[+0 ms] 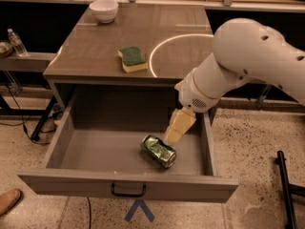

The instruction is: Pick green can from top drawer and place on counter

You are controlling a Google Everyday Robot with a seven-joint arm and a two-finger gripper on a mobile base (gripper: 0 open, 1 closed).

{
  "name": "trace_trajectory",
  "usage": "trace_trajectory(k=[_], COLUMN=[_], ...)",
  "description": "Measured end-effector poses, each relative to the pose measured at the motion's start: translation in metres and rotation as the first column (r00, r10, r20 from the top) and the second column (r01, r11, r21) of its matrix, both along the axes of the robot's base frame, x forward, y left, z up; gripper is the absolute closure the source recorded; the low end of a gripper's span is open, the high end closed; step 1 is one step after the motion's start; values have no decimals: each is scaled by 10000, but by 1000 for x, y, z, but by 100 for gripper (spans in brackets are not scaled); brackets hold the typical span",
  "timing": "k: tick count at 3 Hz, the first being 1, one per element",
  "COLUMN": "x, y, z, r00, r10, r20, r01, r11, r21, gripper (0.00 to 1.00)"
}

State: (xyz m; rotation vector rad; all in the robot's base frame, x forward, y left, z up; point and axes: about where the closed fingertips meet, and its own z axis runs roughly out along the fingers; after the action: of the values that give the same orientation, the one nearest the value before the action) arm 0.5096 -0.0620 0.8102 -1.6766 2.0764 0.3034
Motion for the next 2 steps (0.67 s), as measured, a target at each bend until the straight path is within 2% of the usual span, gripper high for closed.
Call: trace_trajectory(k=[1,2], x=[-1,8], y=[15,35], z=[-33,-61], r00=[9991,9973], r10=[-370,-709], r20=[-209,-201], r01=[383,729], r11=[9973,9898], r21=[628,1224], gripper=[0,0])
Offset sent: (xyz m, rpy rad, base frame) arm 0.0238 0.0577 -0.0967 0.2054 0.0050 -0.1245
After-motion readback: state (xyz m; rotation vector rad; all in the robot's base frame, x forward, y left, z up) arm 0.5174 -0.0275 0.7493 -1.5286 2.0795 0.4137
